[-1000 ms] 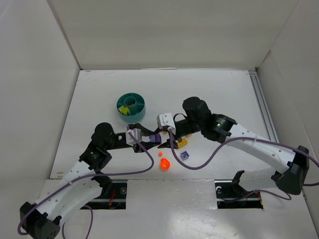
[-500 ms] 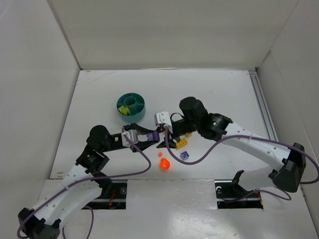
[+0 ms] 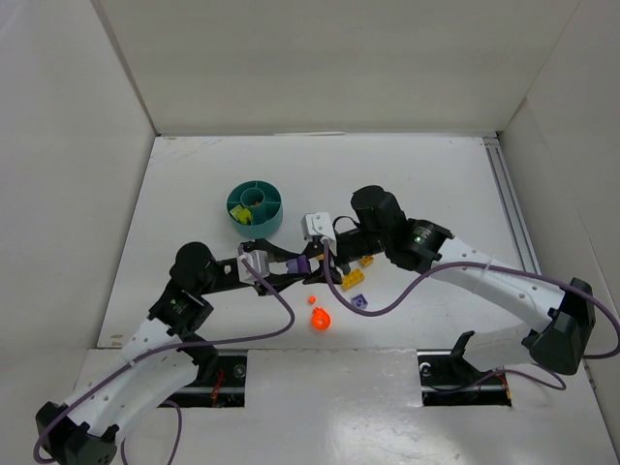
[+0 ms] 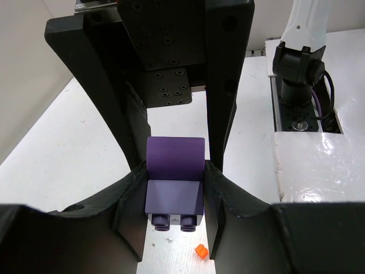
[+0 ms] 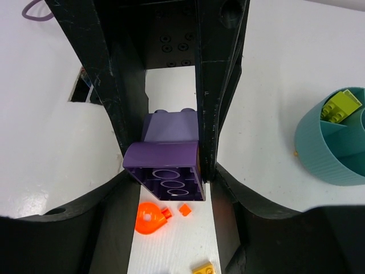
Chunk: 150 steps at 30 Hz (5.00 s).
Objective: Sort the legos into containers by color
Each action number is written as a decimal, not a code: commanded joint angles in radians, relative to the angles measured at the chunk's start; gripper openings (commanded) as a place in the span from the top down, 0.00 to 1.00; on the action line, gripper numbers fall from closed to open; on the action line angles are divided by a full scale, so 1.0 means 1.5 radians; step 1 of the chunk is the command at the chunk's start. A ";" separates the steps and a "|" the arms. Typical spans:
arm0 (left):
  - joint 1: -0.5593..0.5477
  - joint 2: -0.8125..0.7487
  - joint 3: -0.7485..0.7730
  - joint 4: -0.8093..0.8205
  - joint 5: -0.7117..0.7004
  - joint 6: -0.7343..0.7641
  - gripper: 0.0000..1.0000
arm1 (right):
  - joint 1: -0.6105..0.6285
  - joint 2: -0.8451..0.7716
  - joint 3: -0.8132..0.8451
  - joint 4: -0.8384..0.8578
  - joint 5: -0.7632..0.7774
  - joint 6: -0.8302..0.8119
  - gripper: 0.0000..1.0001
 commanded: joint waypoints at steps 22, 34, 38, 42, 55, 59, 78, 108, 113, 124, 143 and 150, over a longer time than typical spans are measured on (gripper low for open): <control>0.001 -0.058 -0.001 0.048 -0.142 -0.114 0.28 | -0.064 -0.081 -0.062 0.050 0.016 0.035 1.00; 0.001 -0.028 -0.022 -0.010 -0.339 -0.364 0.00 | -0.064 -0.080 -0.143 -0.058 0.366 0.109 0.67; 0.001 -0.034 -0.022 -0.092 -0.446 -0.503 0.00 | -0.064 -0.093 -0.186 -0.113 0.477 0.205 0.48; 0.001 -0.003 -0.055 -0.113 -0.417 -0.557 0.00 | -0.064 -0.142 -0.268 -0.099 0.499 0.297 0.48; 0.001 0.034 -0.123 -0.059 -0.321 -0.574 0.00 | 0.039 -0.188 -0.402 -0.062 0.500 0.428 0.52; 0.001 0.020 -0.123 -0.066 -0.335 -0.574 0.00 | 0.058 -0.175 -0.408 -0.044 0.517 0.445 0.50; 0.001 0.008 -0.129 -0.071 -0.341 -0.574 0.00 | 0.084 -0.109 -0.473 0.103 0.584 0.520 0.61; -0.049 0.157 -0.137 0.242 -0.107 -0.612 0.02 | 0.090 -0.319 -0.391 0.157 0.513 0.357 1.00; -0.084 0.190 -0.105 0.249 -0.149 -0.612 0.10 | 0.096 -0.284 -0.364 0.180 0.500 0.335 1.00; -0.111 0.236 -0.086 0.255 -0.210 -0.619 0.19 | 0.096 -0.284 -0.358 0.200 0.500 0.328 1.00; -0.117 0.277 -0.068 0.255 -0.250 -0.654 0.94 | 0.096 -0.244 -0.352 0.215 0.493 0.320 1.00; -0.117 0.234 -0.082 0.198 -0.258 -0.654 1.00 | 0.096 -0.244 -0.326 0.114 0.669 0.363 1.00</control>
